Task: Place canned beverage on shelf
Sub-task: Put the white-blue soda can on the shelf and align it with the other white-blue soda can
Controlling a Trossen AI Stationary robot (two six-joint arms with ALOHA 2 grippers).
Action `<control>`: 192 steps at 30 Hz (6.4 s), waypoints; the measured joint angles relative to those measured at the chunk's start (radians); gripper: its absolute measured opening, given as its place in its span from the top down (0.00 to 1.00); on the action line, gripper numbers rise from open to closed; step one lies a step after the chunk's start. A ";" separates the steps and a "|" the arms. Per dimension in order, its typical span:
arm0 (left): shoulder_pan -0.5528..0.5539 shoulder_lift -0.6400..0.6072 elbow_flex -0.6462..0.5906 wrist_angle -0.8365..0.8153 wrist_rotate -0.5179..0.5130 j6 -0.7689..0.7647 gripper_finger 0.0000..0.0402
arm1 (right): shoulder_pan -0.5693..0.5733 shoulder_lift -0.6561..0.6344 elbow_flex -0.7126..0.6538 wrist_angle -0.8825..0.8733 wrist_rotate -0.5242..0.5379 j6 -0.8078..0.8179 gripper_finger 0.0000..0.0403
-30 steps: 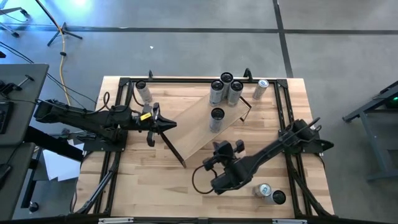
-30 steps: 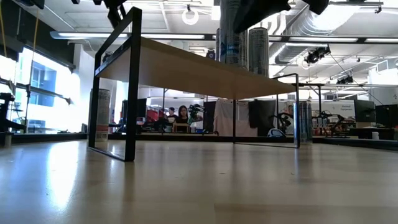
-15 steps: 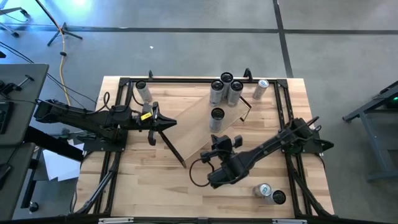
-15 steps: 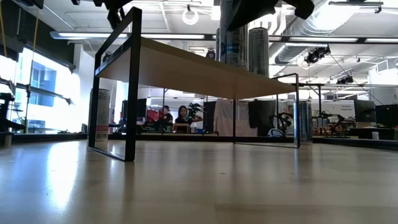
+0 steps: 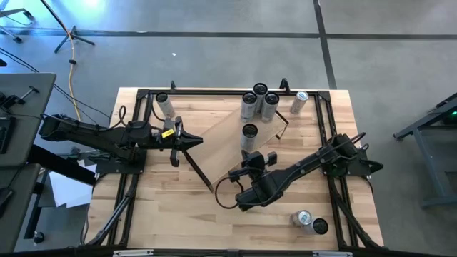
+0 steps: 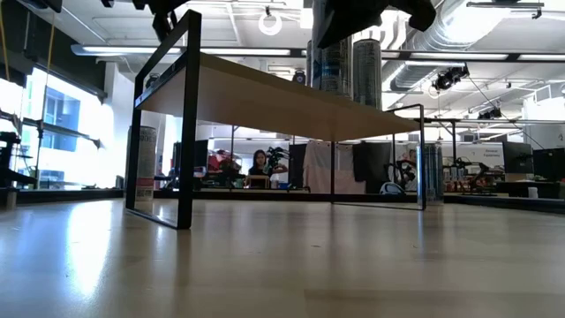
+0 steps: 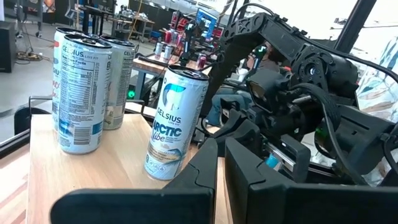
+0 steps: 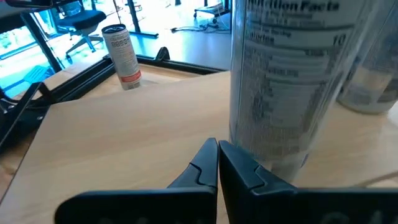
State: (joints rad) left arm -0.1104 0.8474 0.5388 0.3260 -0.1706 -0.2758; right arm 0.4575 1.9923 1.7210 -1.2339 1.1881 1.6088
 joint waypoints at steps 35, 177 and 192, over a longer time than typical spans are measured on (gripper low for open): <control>0.000 0.000 0.000 -0.028 0.000 -0.001 0.99 | -0.060 0.000 -0.001 -0.113 -0.006 -0.012 1.00; 0.000 0.000 0.000 -0.042 0.000 -0.062 0.99 | -0.227 -0.653 -0.735 0.852 -0.284 -0.862 1.00; 0.000 0.001 0.000 -0.041 0.000 -0.062 0.99 | -0.201 -0.634 -0.734 0.993 -0.302 -0.860 1.00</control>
State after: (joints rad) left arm -0.1108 0.8482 0.5392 0.2847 -0.1707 -0.3382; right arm 0.2563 1.3584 0.9871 -0.2406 0.8860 0.7492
